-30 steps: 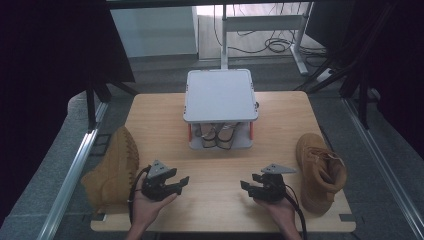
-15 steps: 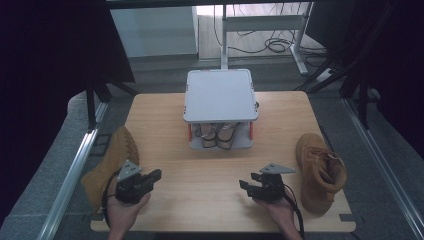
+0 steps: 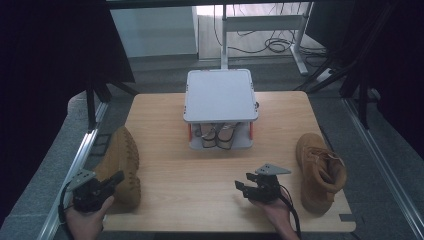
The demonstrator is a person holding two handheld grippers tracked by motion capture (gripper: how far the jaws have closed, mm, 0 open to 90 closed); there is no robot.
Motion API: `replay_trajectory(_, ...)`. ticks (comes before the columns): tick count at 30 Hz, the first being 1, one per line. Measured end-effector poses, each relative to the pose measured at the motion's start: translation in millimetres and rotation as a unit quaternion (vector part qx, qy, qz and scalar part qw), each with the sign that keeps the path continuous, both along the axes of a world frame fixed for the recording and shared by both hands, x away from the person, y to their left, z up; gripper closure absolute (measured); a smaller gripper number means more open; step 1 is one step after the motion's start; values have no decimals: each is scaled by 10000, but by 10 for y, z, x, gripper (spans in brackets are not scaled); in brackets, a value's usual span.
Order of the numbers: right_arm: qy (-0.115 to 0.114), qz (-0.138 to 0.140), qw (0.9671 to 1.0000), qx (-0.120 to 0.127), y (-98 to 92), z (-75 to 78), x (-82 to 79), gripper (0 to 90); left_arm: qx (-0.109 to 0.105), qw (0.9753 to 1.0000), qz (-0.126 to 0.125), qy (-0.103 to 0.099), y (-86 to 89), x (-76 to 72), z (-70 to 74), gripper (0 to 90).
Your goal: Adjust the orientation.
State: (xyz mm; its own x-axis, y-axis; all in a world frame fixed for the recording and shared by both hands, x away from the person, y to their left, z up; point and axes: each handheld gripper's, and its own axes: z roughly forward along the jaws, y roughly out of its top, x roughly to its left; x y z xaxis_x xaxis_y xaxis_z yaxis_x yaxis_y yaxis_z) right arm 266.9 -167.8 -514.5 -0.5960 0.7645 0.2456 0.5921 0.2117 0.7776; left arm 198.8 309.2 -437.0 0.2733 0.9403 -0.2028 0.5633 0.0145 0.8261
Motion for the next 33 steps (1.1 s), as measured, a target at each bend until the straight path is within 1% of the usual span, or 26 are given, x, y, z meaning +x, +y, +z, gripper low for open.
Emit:
replay_trajectory(1,0,0,10000,0,0,0,0,420,0,10000,0,0,0,0,0,894)
replay_trajectory(3,-19,20,10000,-24,8,8,-20,420,-10,10000,84,37,97,5,-41,894)
replay_trajectory(4,-14,17,10000,-35,7,5,-21,420,-10,10000,84,37,97,5,-41,894)
replay_trajectory(6,15,-2,10000,-37,3,-3,-20,420,-3,9999,147,65,157,7,-71,894)
replay_trajectory(7,23,-14,10000,-37,-1,-3,-20,420,-36,9997,224,70,230,1,-97,894)
replay_trajectory(9,13,-22,10000,-25,-5,4,-22,420,-99,9995,301,32,316,-24,-121,894)
replay_trajectory(10,4,-23,10000,-17,-5,8,-26,420,-99,9995,301,32,316,-24,-121,894)
replay_trajectory(11,3,-14,10000,-16,-3,10,-29,420,-178,9991,395,39,414,-45,-158,894)
replay_trajectory(12,-1,-19,10000,-45,-1,8,-30,420,-178,9991,395,39,414,-45,-158,894)
replay_trajectory(13,7,-23,10000,-51,-2,5,-29,420,-316,9985,454,40,518,-70,-200,894)
replay_trajectory(15,34,-35,10000,-38,-3,-4,-28,419,-369,9977,569,46,608,-107,-232,893)
replay_trajectory(16,33,-45,10000,-48,-3,-7,-29,419,-369,9977,569,46,608,-107,-232,892)
replay_trajectory(17,40,-49,10000,-63,-5,-6,-33,419,-501,9967,636,11,693,-145,-262,892)
replay_trajectory(21,15,-63,10000,-64,-3,-3,-44,419,-623,9950,784,-12,838,-214,-311,893)
replay_trajectory(23,7,-58,10000,-81,-3,-4,-44,419,-629,9946,826,-5,870,-226,-320,893)
replay_trajectory(25,-4,-97,9999,-128,-1,-13,-37,417,-614,9936,950,19,956,-263,-338,893)
replay_trajectory(26,-4,-97,9999,-128,-1,-13,-37,417,-614,9936,950,19,956,-263,-338,893)
replay_trajectory(27,6,-131,9998,-141,-2,-14,-35,417,-592,9928,1043,12,1002,-290,-354,893)
replay_trajectory(28,-11,-127,9998,-139,-1,-14,-35,417,-565,9927,1068,15,1029,-304,-366,893)
replay_trajectory(31,-22,-114,9998,-141,1,-9,-48,417,-580,9906,1236,70,1106,-340,-430,893)
replay_trajectory(33,-22,-97,9998,-151,0,-7,-55,417,-601,9902,1257,107,1138,-351,-455,893)
